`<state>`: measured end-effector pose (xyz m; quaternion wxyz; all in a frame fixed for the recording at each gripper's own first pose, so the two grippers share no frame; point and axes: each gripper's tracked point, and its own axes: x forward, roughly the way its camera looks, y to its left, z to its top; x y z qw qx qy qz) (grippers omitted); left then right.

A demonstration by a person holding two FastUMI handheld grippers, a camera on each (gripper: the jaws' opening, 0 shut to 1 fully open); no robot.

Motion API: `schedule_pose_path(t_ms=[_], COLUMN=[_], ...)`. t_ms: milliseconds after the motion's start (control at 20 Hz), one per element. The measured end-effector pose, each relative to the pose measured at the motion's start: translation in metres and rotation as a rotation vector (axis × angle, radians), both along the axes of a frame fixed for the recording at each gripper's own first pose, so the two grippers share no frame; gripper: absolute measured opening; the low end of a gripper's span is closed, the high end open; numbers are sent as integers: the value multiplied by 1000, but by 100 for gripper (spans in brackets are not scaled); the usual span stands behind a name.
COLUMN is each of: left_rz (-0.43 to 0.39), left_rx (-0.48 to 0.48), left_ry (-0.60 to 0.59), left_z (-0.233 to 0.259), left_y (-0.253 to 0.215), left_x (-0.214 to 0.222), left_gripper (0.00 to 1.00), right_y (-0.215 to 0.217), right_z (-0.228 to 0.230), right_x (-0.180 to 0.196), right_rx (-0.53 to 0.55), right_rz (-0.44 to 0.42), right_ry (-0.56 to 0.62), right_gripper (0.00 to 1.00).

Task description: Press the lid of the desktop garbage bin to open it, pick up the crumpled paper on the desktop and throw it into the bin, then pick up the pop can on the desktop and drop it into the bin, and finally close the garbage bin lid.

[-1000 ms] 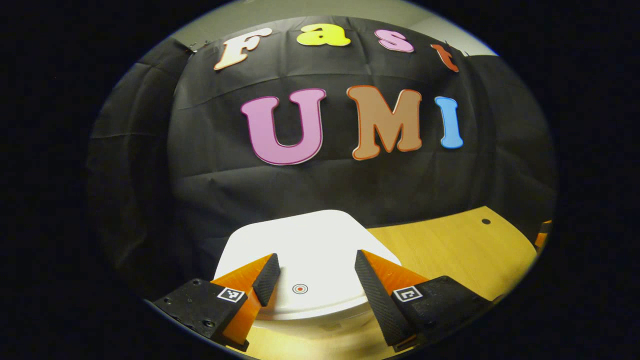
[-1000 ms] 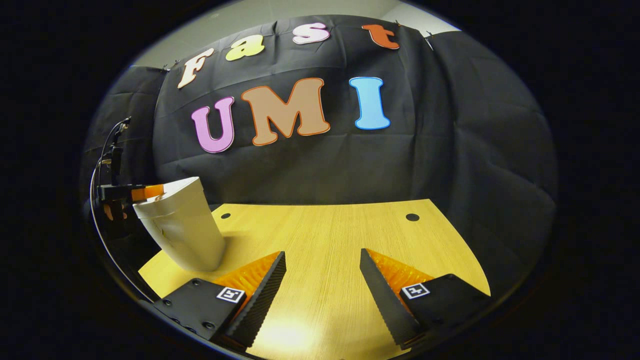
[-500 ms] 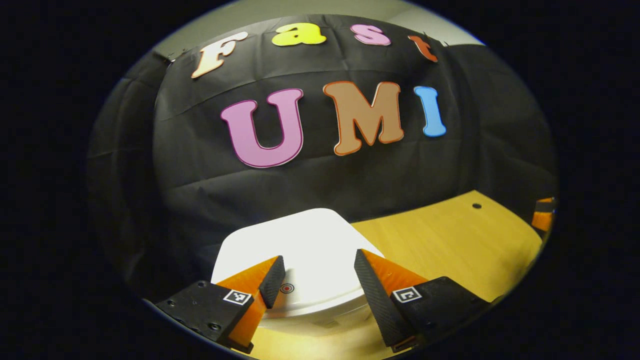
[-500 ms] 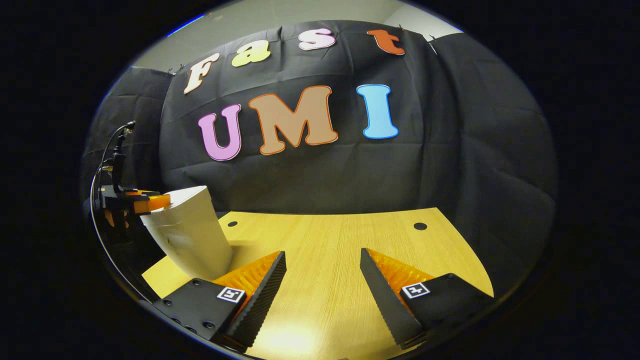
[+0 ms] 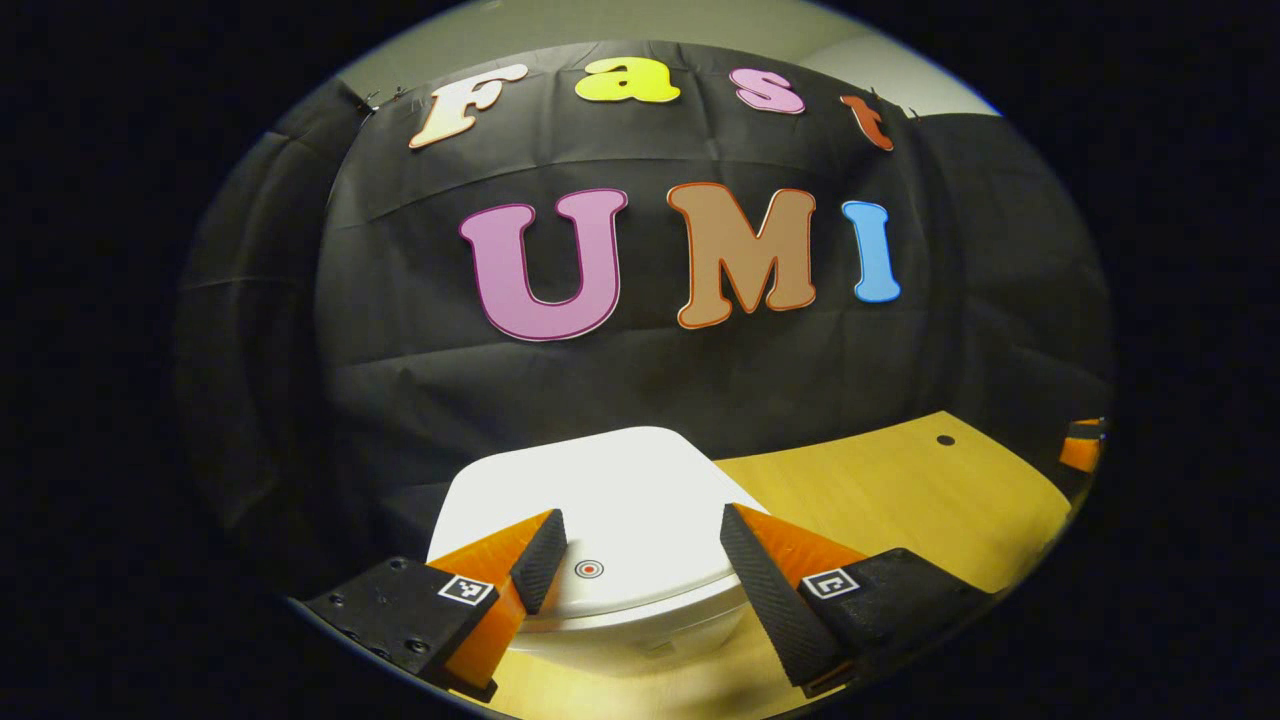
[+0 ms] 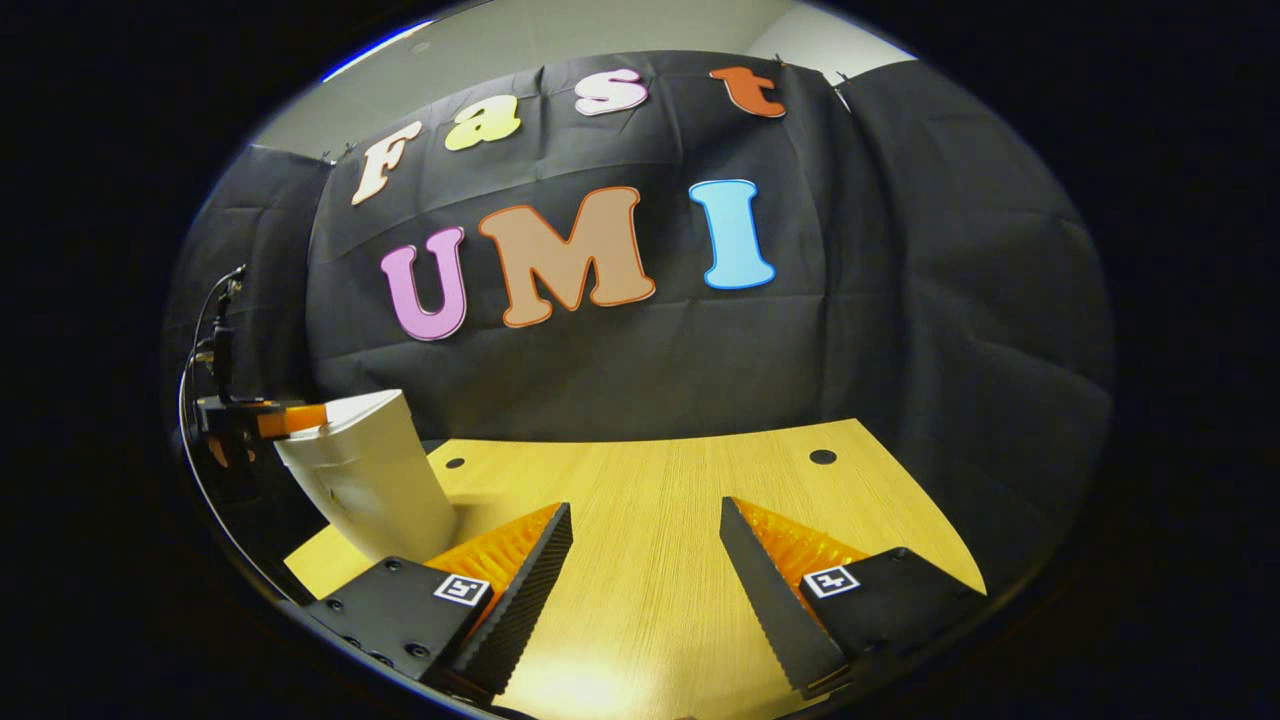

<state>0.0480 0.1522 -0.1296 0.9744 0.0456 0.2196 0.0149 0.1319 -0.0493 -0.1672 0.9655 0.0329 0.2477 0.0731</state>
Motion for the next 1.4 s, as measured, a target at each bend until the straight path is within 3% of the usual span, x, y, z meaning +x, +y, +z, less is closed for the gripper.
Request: schedule_pose_path(t_ms=[200, 300, 350, 450, 500, 550, 700, 800, 1100, 1200, 1400], left_rz=[1, 31, 54, 25, 15, 10, -33, -63, -67, -47, 6], left_rx=[-35, -88, -87, -11, 21, 7, -105, -98, 30, 26, -16], left_ry=[-62, 13, 86, 14, 78, 65, 146, 148, 52, 44, -18], left_z=[10, -9, -18, -7, -18, -18, -24, -20, -16, -17, -4], left_y=[-15, -12, -10, -13, -12, -12, -21, -22, -26, -24, -27], left_x=[-4, -6, -18, -11, -14, -11, -19, -19, -4, -1, 0], left_gripper=[93, 94, 94, 100, 100, 94, 93, 93, 90, 88, 93], right_y=[7, 14, 17, 24, 27, 29, 34, 39, 30, 24, 24], right_z=[6, 4, 2, -3, -6, -11, -28, -36, 6, 9, 20], right_x=[4, 2, 1, -5, -8, -12, -26, -34, -12, -8, -4], right_rx=[33, 25, 17, 3, -8, -26, -60, -71, -26, -17, 23], right_rz=[6, 29, 39, 66, 83, 95, 124, 138, 91, 69, 47], right_ry=[-6, 0, 3, 16, 27, 35, 66, 85, -17, -20, -34], right_gripper=[98, 98, 93, 97, 98, 98, 98, 98, 97, 98, 98])
